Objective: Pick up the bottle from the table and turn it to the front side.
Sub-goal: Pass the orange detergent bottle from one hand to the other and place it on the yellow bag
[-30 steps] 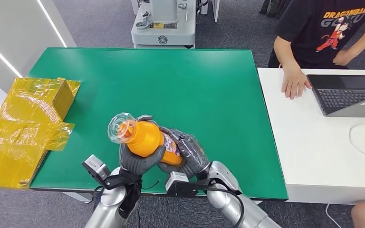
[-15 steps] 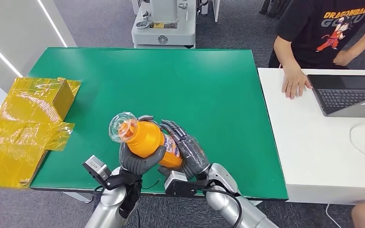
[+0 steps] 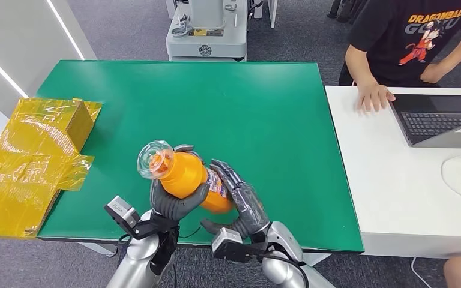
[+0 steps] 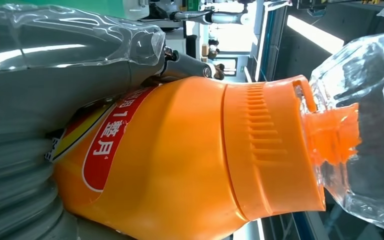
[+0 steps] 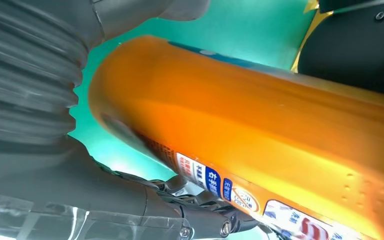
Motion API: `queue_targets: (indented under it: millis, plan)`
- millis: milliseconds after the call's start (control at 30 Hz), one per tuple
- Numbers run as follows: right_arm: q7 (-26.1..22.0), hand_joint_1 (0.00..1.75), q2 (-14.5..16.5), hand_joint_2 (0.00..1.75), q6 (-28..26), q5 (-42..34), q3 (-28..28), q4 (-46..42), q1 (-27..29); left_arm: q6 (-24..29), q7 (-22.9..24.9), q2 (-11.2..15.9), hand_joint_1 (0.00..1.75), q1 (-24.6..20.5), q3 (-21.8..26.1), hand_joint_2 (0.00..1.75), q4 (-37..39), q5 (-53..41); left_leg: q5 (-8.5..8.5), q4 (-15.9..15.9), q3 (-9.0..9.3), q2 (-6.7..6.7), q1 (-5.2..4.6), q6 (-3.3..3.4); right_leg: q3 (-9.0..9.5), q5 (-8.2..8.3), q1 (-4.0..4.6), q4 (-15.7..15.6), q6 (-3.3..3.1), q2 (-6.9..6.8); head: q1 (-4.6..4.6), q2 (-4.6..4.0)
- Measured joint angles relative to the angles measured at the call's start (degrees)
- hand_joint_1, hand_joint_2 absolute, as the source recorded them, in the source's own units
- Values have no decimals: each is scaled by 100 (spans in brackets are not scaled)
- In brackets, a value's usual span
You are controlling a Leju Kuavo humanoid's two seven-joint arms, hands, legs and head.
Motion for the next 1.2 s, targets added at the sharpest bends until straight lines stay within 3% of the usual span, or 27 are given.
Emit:
queue_targets:
  millis: [333, 500, 633, 800, 1033, 1200]
  plan:
    - [24, 0, -77, 175, -256, 95, -11, -314, 176, 160, -2, 9, 175, -48, 0, 175, -43, -153, 0, 0, 0, 0, 0, 0, 0, 0, 0, 0, 0, 0, 0, 0]
    - [142, 0, -89, 175, -718, 5, -181, -952, 598, 634, 329, 168, 175, -152, 6, 175, -194, -1012, -1, -2, 0, -2, 0, -1, 0, -2, 0, 0, -2, -2, 0, 0]
    - [154, 0, -113, 175, -753, -291, -312, -1570, 978, 1288, 740, 470, 175, -342, 44, 175, -246, -2290, -2, -4, 1, 0, 1, -3, -1, -3, 1, 1, -3, -1, 0, 0]
    - [-55, 0, -136, 175, -809, -716, -391, -2117, 1304, 1994, 1156, 1099, 175, -906, 52, 175, -197, -3867, 2, -4, 2, 1, 4, -8, -1, -2, 5, 4, -4, 0, -1, 0]
    - [-159, 0, -134, 175, -833, -967, -453, -2557, 1495, 2163, 1451, 1653, 175, -1458, 28, 175, 14, -4348, 5, -4, 4, 1, 3, -11, 0, -1, 4, 5, -5, 1, 2, 0]
    - [-225, 0, -133, 175, -836, -1118, -503, -2745, 1582, 2227, 1984, 2191, 175, -2045, -198, 175, 584, -5494, 5, -4, 5, 3, 4, -12, -1, -1, 5, 6, -5, 3, 1, 0]
